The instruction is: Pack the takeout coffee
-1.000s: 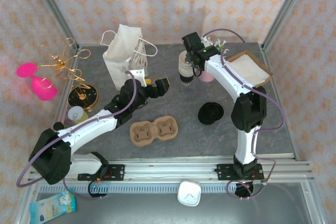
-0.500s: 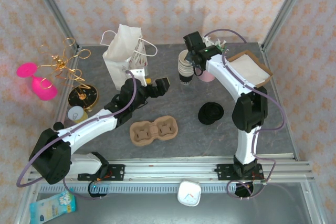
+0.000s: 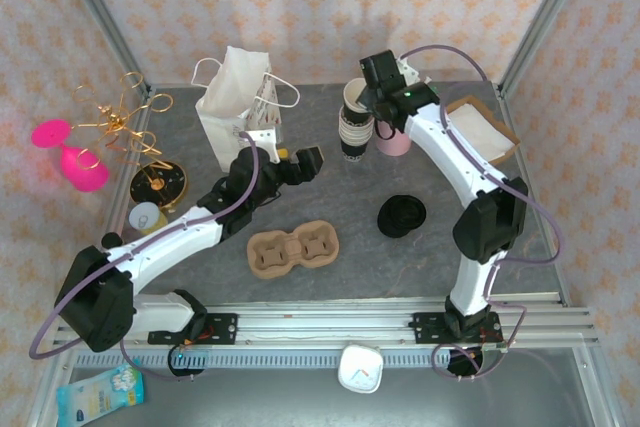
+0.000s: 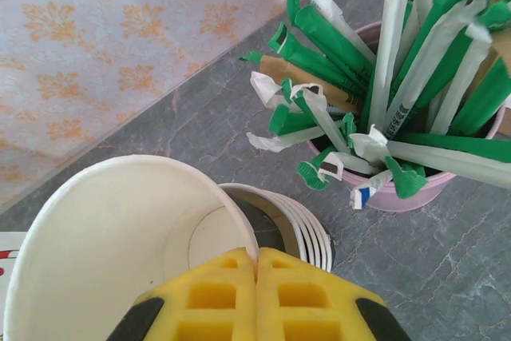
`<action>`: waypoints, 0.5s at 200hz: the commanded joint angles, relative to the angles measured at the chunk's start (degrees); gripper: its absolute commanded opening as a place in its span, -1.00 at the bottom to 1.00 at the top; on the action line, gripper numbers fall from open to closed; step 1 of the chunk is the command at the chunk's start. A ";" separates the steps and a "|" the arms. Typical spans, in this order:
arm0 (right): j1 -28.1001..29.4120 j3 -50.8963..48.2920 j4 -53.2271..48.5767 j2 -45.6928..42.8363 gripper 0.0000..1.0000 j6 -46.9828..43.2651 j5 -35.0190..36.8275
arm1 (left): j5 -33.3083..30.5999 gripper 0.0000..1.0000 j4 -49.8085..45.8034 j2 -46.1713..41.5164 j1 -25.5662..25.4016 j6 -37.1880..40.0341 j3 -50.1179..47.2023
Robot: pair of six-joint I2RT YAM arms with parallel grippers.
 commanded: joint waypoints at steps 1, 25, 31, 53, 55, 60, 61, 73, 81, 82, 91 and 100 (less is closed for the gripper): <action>-0.19 1.93 -2.18 -6.10 -0.99 -1.45 0.78 | -0.12 0.99 -2.62 -2.52 -0.43 0.01 2.20; 0.36 1.37 -4.21 -9.77 -1.00 -2.81 -0.28 | 0.63 0.98 -4.64 -4.05 -0.51 -0.45 2.74; 0.77 1.28 -5.04 -10.62 -1.00 -3.02 -0.21 | 0.78 0.98 -5.27 -4.53 -0.43 -0.52 2.95; 3.09 -0.68 -6.90 -13.96 -1.00 -4.18 0.06 | 1.37 0.98 -8.14 -6.36 -0.45 -0.95 2.88; 3.46 -1.00 -7.07 -14.27 -1.00 -4.34 0.01 | 1.50 0.98 -8.40 -6.58 -0.44 -0.98 2.84; 4.14 -1.83 -7.48 -14.87 -1.00 -4.65 -0.23 | 1.68 0.98 -9.23 -7.03 -0.44 -1.05 2.81; 4.26 -1.89 -7.55 -14.99 -1.00 -4.71 -0.31 | 1.67 0.98 -9.41 -7.12 -0.43 -1.10 2.82; 5.80 -3.80 -8.86 -16.22 -1.00 -4.71 -0.55 | 1.75 0.98 -11.77 -8.43 -0.43 -1.27 3.00; 6.77 -5.73 -8.81 -16.94 -1.00 -4.94 -1.17 | 1.88 0.98 -12.65 -9.49 -0.51 -1.24 2.62; 6.89 -6.03 -8.79 -16.99 -1.00 -4.90 -1.26 | 1.90 0.98 -12.75 -9.62 -0.47 -1.28 2.59; 7.80 -8.81 -8.07 -17.81 -1.00 -4.86 -2.28 | 2.17 0.98 -13.17 -10.87 -0.45 -1.53 1.72; 8.51 -11.28 -7.42 -18.02 -1.00 -5.17 -3.32 | 2.44 0.98 -14.05 -12.00 -0.44 -1.66 0.93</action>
